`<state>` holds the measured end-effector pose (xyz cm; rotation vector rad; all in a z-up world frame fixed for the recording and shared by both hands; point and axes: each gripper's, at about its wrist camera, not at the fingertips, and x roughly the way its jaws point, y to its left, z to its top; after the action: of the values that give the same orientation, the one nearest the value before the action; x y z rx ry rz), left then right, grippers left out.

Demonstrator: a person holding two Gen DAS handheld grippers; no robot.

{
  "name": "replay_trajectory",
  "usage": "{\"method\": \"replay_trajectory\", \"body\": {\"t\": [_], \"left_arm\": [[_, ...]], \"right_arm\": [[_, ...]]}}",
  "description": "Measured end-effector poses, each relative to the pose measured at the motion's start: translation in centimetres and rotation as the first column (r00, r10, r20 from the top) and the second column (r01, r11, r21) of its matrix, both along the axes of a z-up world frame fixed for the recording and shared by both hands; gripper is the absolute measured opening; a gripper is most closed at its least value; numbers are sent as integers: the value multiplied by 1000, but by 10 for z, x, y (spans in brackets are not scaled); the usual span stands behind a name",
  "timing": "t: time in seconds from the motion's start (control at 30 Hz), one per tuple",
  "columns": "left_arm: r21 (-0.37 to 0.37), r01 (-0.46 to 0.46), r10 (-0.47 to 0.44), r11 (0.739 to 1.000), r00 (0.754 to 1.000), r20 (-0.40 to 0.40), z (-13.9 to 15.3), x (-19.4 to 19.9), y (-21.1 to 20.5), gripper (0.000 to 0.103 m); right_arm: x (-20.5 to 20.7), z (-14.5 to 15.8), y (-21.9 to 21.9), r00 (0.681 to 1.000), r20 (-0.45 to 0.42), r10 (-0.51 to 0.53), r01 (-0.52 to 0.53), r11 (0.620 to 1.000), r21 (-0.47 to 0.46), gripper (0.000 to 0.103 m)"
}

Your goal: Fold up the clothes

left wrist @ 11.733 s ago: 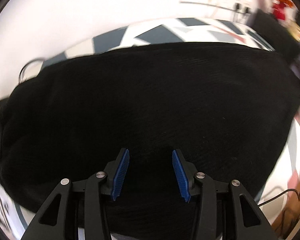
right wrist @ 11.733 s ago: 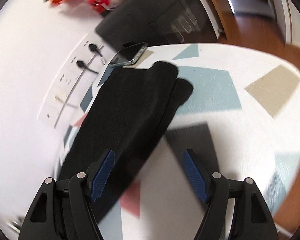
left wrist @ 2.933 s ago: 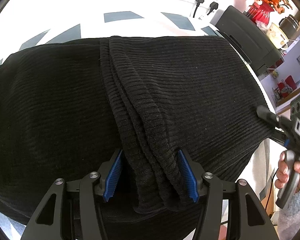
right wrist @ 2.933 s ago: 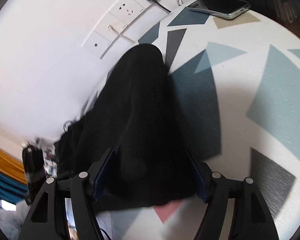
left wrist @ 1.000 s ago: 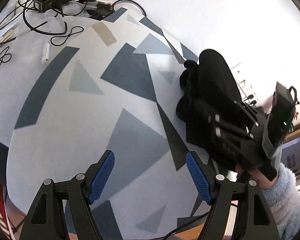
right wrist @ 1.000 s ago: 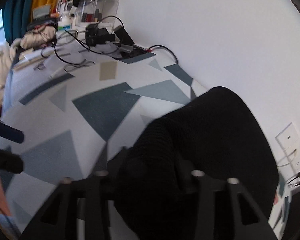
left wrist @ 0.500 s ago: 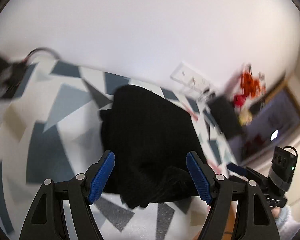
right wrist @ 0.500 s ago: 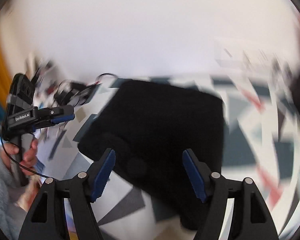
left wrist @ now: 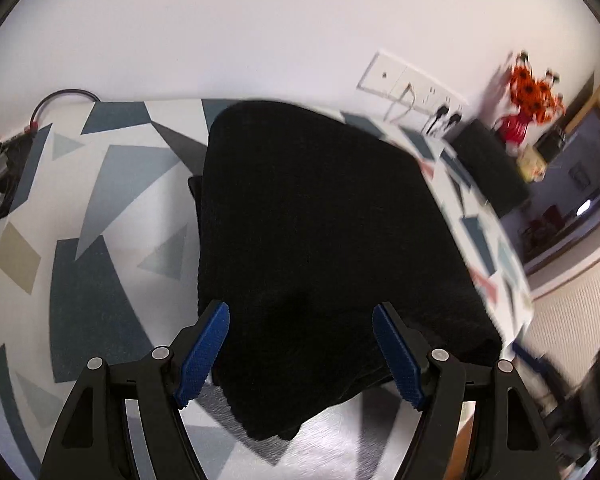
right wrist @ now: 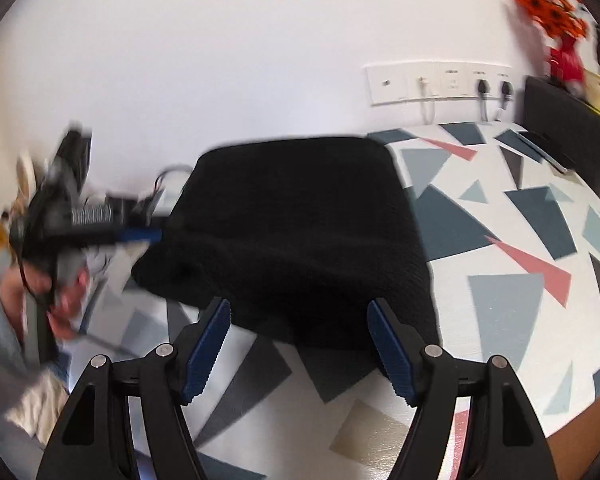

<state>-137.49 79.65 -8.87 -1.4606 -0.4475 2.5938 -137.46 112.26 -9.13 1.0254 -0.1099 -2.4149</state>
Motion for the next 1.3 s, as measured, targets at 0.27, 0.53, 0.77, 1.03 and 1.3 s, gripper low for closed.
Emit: {"method": "replay_trajectory", "body": {"t": [0.27,0.53,0.77,1.03,1.3], "left_arm": [[-70,55,-55,996,998,5,-14,4,8,74],[-12,26,-25,1000,996,86,-31,20,-9,76],[12,-53,53,999,998,30,-13,21,-8,76],[230,-244,217,942,967,133,-26,48,-47,76],[135,-234,213,963,965,151,-52,75,-37,77]], "right_arm": [[-64,-2,-45,999,-41,-8,15,986,167,75],[-47,-54,-89,980,1,198,-182,900,397,78],[-58,-10,-56,995,4,98,-96,971,219,80],[-8,-8,-90,932,-75,354,-284,843,456,81],[7,-42,-154,833,-37,553,-412,662,626,88]]}}
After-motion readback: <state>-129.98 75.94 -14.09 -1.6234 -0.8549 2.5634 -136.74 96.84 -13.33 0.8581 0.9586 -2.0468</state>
